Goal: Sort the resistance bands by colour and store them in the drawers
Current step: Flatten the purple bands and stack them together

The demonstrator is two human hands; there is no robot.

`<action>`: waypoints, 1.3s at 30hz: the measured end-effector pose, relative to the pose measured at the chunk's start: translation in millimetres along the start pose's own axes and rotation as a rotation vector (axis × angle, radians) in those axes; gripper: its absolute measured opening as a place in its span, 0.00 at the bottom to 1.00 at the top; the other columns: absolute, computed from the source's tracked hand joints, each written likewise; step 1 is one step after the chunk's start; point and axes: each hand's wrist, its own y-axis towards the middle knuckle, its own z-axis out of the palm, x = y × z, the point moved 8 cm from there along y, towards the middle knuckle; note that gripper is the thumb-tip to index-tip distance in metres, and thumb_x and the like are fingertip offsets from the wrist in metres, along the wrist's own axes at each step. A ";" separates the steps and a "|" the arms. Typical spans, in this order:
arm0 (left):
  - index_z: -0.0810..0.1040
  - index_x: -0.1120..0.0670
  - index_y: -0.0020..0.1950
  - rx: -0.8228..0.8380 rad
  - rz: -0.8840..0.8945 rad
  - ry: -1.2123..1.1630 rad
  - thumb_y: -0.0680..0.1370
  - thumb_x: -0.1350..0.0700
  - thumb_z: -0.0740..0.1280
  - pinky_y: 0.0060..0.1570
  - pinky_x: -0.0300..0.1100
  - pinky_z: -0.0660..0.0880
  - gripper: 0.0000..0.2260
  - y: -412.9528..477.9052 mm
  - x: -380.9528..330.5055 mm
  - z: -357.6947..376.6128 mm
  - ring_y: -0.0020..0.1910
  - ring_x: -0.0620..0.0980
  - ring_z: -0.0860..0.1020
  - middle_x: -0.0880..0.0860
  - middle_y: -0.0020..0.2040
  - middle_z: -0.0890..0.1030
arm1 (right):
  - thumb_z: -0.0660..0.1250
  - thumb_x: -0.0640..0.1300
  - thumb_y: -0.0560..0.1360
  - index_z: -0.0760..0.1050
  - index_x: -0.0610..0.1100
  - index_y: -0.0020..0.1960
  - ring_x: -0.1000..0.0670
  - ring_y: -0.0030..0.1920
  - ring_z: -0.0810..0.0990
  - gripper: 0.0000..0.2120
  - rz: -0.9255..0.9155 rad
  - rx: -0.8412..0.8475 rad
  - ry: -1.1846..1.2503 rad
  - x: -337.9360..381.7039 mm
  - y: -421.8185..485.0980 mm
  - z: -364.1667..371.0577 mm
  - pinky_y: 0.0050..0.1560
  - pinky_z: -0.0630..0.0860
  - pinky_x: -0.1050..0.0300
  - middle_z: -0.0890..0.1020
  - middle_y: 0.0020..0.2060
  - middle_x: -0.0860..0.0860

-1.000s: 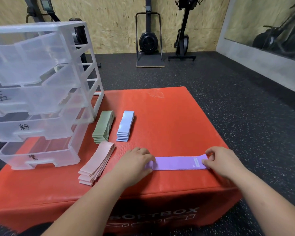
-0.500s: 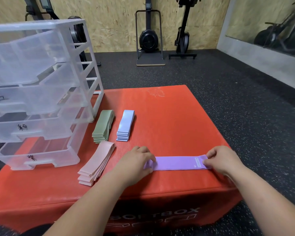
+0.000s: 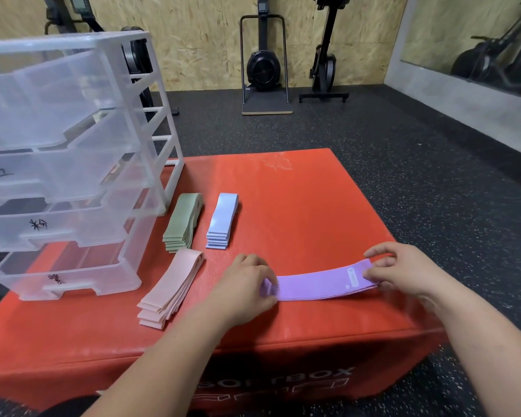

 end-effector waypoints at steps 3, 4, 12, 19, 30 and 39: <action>0.84 0.46 0.60 -0.046 0.002 -0.065 0.78 0.46 0.71 0.63 0.46 0.72 0.12 6.3 -13.6 -3.1 0.59 0.50 0.74 0.46 0.60 0.79 | 0.75 0.28 0.71 0.81 0.42 0.56 0.46 0.35 0.80 0.17 -0.034 0.046 0.050 14.5 -4.7 7.7 0.38 0.77 0.54 0.85 0.36 0.43; 0.84 0.48 0.60 -0.069 -0.008 -0.144 0.79 0.49 0.71 0.61 0.46 0.73 0.11 8.8 -20.6 -6.1 0.57 0.48 0.76 0.46 0.58 0.80 | 0.75 0.29 0.71 0.81 0.42 0.57 0.46 0.35 0.81 0.17 -0.048 0.063 0.065 20.8 -7.0 12.1 0.41 0.78 0.52 0.85 0.37 0.43; 0.85 0.60 0.53 -0.011 -0.309 -1.105 0.84 0.50 0.70 0.54 0.47 0.83 0.13 19.9 -63.2 -2.5 0.43 0.48 0.84 0.56 0.46 0.88 | 0.76 0.31 0.73 0.80 0.42 0.55 0.50 0.33 0.82 0.14 -0.211 0.106 0.126 53.9 -21.0 68.5 0.34 0.76 0.59 0.86 0.37 0.40; 0.86 0.57 0.47 -0.029 -0.414 -1.122 0.77 0.49 0.79 0.48 0.44 0.79 0.11 16.7 -50.6 7.1 0.40 0.46 0.81 0.55 0.43 0.88 | 0.79 0.52 0.57 0.78 0.55 0.57 0.54 0.41 0.84 0.29 -0.380 0.104 -0.101 54.9 -22.0 91.7 0.46 0.80 0.56 0.86 0.41 0.53; 0.85 0.60 0.52 -0.132 -0.454 -0.952 0.76 0.66 0.70 0.50 0.54 0.86 0.07 15.1 -29.8 -1.3 0.36 0.49 0.85 0.55 0.40 0.85 | 0.81 0.63 0.59 0.66 0.58 0.76 0.59 0.67 0.75 0.49 -0.607 0.054 -0.341 45.9 -18.5 100.2 0.66 0.73 0.57 0.75 0.65 0.62; 0.85 0.62 0.48 -0.263 -0.478 -0.988 0.78 0.67 0.70 0.39 0.40 0.82 0.04 -5.9 11.2 -47.9 0.35 0.49 0.82 0.56 0.37 0.84 | 0.77 0.59 0.64 0.62 0.64 0.78 0.56 0.61 0.79 0.45 -0.618 0.134 -0.471 33.7 -1.9 126.9 0.67 0.75 0.51 0.80 0.60 0.61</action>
